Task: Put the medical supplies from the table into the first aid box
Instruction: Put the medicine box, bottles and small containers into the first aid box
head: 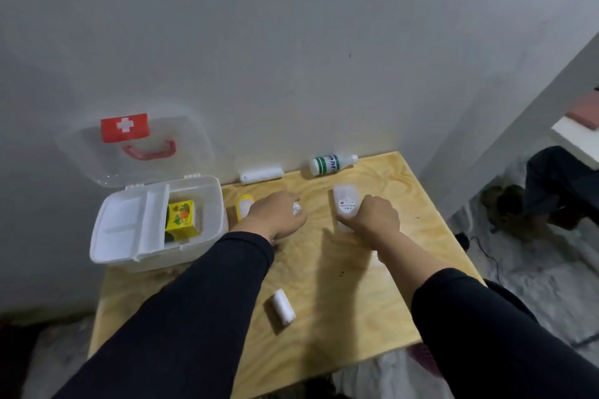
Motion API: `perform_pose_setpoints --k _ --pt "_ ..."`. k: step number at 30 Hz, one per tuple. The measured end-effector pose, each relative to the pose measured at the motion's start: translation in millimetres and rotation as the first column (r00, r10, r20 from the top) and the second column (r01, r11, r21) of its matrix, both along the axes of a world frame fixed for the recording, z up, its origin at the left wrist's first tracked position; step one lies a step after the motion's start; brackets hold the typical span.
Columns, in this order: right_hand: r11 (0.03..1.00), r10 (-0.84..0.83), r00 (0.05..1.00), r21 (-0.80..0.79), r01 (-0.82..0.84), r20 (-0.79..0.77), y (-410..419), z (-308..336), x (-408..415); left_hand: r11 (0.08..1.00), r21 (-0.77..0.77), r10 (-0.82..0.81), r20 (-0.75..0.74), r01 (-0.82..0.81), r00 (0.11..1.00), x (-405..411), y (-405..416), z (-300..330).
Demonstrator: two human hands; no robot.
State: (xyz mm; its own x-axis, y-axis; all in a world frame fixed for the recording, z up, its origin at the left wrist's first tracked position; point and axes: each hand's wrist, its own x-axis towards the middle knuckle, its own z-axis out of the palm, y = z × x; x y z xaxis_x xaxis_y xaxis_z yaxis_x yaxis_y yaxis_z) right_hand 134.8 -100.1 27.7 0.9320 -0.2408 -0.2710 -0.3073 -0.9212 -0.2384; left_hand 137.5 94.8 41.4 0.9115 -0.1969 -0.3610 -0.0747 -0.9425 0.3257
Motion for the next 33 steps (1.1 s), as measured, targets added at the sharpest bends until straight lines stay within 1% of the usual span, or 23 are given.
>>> perform_pose_setpoints --k 5,10,13,16,19,21,25,27,28,31,33 --pt "0.998 -0.028 1.000 0.055 0.027 0.014 9 -20 8 0.999 -0.004 0.048 -0.028 -0.048 0.998 1 -6 -8" --pt "0.992 -0.016 1.000 0.127 0.014 0.013 3 -19 16 0.996 0.001 0.084 -0.023 -0.084 0.996 2 -6 -4" --pt "0.990 0.056 0.996 0.129 -0.064 0.066 2 -4 25 0.994 -0.001 0.112 0.011 -0.112 0.994 2 -2 9" --pt "0.975 0.178 0.975 0.112 -0.193 0.133 13 20 34 0.985 -0.024 0.170 0.072 -0.168 0.983 -1 11 23" --pt "0.930 0.335 0.926 0.096 -0.354 0.173 37 45 39 0.975 -0.023 0.219 0.194 -0.219 0.956 -7 36 32" --pt "0.890 0.421 0.888 0.102 -0.444 0.187 58 60 40 0.964 -0.052 0.266 0.263 -0.262 0.927 -15 58 34" --pt "0.788 0.595 0.780 0.048 -0.613 0.192 109 81 37 0.933 -0.049 0.352 0.329 -0.356 0.876 -42 114 35" --pt "0.740 0.658 0.728 0.015 -0.672 0.192 135 87 32 0.904 -0.037 0.415 0.322 -0.427 0.851 -56 142 31" --pt "0.715 0.688 0.701 -0.009 -0.699 0.188 148 88 28 0.889 -0.001 0.435 0.306 -0.457 0.847 -62 156 28" --pt "0.654 0.754 0.637 -0.094 -0.750 0.159 182 86 18 0.842 0.140 0.487 0.221 -0.521 0.845 -81 190 18" --pt "0.631 0.776 0.618 -0.139 -0.763 0.126 202 79 15 0.821 0.170 0.524 0.151 -0.544 0.838 -91 206 13"
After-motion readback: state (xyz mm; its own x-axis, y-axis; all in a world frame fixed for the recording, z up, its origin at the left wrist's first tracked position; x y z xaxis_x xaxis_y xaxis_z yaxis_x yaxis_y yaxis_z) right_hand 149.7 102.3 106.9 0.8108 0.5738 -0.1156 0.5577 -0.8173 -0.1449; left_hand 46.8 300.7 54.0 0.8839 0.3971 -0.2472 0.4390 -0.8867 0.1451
